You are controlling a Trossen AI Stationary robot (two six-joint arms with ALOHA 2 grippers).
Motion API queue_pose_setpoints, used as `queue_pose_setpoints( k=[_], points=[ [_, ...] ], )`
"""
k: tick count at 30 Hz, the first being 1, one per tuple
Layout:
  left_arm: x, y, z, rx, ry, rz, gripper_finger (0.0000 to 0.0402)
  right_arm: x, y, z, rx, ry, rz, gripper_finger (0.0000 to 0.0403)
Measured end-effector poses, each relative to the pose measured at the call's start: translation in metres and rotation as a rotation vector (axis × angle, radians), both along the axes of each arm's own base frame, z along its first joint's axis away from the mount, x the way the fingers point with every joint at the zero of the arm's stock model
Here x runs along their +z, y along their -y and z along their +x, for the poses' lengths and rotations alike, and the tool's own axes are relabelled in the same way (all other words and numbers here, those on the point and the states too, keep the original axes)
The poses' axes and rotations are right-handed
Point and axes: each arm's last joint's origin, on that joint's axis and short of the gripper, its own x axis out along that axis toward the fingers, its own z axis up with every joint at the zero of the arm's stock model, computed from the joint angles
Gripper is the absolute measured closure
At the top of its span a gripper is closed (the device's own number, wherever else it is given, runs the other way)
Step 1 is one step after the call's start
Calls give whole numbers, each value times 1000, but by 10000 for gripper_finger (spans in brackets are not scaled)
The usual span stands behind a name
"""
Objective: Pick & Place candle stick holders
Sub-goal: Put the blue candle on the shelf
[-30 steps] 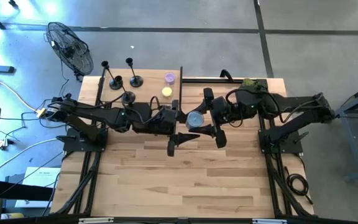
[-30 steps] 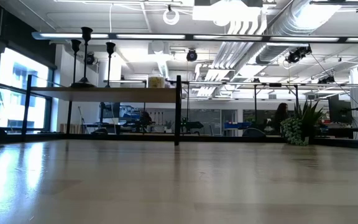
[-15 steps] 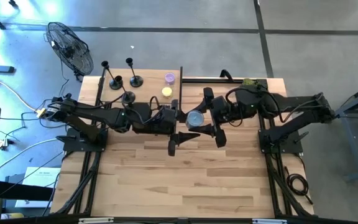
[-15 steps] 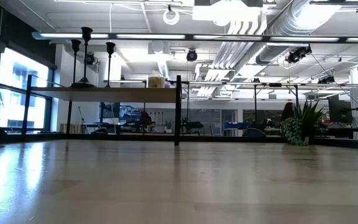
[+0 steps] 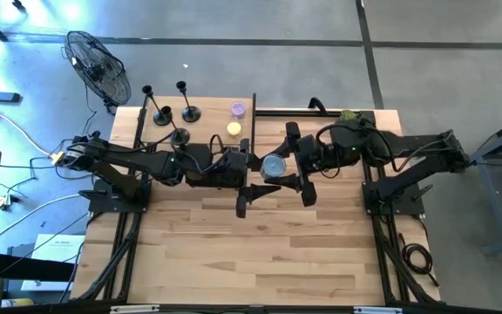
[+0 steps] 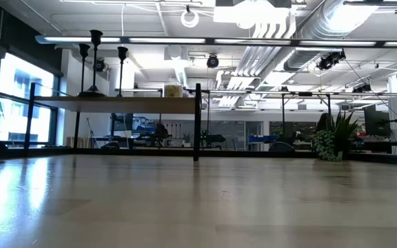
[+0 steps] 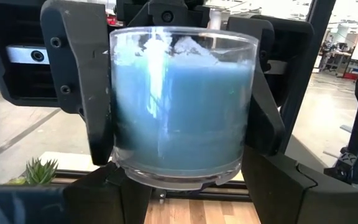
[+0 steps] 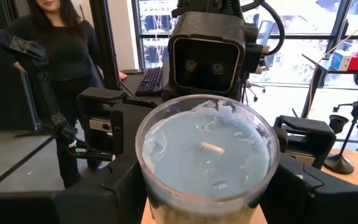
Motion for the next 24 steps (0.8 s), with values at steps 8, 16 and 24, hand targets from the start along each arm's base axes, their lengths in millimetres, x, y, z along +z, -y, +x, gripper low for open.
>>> queue_pose_setpoints(
  k=[8, 16, 24],
  points=[
    [0, 0, 0, 0, 0, 0, 181, 0, 0, 0, 2, 4, 0, 166],
    [0, 0, 0, 0, 2, 0, 181, 1, 0, 0, 4, 10, -18, 166],
    [0, 0, 0, -1, 2, 0, 181, 1, 0, 0, -9, 8, 2, 166]
  ],
)
